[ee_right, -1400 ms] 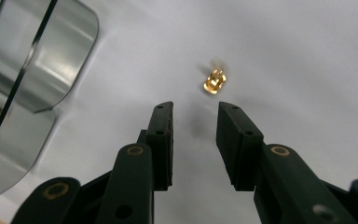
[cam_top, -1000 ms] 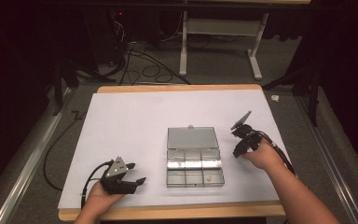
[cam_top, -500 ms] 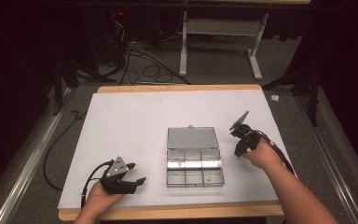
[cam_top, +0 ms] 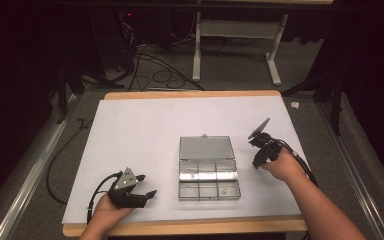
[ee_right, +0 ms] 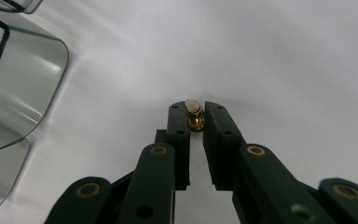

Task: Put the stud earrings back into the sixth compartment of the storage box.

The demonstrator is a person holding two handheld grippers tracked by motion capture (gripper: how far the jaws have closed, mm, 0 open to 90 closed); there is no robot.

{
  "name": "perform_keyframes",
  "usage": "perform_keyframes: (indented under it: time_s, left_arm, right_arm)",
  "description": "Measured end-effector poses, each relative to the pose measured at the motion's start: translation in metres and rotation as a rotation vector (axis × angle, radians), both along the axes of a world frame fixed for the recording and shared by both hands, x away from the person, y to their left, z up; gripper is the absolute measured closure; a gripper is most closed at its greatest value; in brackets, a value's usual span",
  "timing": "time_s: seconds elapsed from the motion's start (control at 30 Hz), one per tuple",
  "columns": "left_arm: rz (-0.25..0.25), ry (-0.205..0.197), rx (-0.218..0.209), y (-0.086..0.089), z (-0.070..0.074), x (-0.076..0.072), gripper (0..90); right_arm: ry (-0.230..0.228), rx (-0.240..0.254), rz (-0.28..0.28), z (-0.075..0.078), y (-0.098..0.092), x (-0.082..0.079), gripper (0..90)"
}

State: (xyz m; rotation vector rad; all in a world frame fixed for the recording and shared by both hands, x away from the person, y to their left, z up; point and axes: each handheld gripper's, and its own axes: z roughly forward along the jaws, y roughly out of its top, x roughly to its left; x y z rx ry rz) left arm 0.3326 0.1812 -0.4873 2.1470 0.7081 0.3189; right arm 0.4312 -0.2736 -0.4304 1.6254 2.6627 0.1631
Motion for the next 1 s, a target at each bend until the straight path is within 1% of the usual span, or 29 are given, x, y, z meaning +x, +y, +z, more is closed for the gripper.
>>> perform_keyframes:
  time_s: [0.13,0.23,0.3,0.33,0.43,0.47,0.57,0.63,0.67,0.83,0.9,0.97,1.0]
  left_arm:
    - [0.003,0.011,-0.003,0.000,0.000,0.001,29.4]
    - [-0.001,0.000,0.002,0.000,0.000,0.000,29.4]
    - [-0.002,0.000,0.003,0.000,0.000,0.000,29.4]
    - [0.002,0.009,-0.001,0.000,0.000,0.001,29.4]
    - [0.001,0.004,0.002,0.000,0.000,0.000,29.4]
    - [-0.001,-0.003,0.006,0.000,0.000,0.000,29.4]
    - [0.001,0.007,0.001,0.000,0.000,0.001,29.4]
    - [0.001,0.006,0.004,0.000,0.000,0.001,29.4]
    - [-0.001,-0.002,0.010,0.000,0.000,0.000,29.4]
    - [0.001,0.005,0.003,0.000,0.000,0.001,29.4]
    - [-0.001,-0.004,0.010,0.000,0.000,0.000,29.4]
    - [-0.001,-0.004,0.008,0.000,0.000,0.000,29.4]
    - [0.001,0.006,0.003,0.000,0.000,0.001,29.4]
  right_arm:
    - [-0.003,0.004,0.002,0.003,0.000,-0.004,81.8]
    - [-0.003,0.008,0.012,0.005,0.000,-0.008,81.8]
    - [-0.002,0.009,0.012,0.005,0.000,-0.010,81.9]
    - [-0.004,0.010,0.015,0.007,0.001,-0.013,81.8]
    - [-0.008,0.015,0.025,0.009,0.002,-0.016,81.8]
    - [-0.008,0.018,0.025,0.009,0.002,-0.019,81.8]
    - [-0.012,0.018,0.020,0.012,0.003,-0.025,81.8]
    - [-0.025,0.024,0.030,0.015,0.003,-0.028,81.8]
    - [-0.023,0.029,0.028,0.016,0.003,-0.030,81.8]
    - [-0.020,0.025,0.036,0.018,0.002,-0.038,81.9]
    - [-0.019,0.030,0.033,0.021,0.001,-0.044,82.0]
    - [-0.021,0.029,0.039,0.022,0.001,-0.048,82.0]
    - [-0.019,0.028,0.038,0.023,0.001,-0.050,81.9]
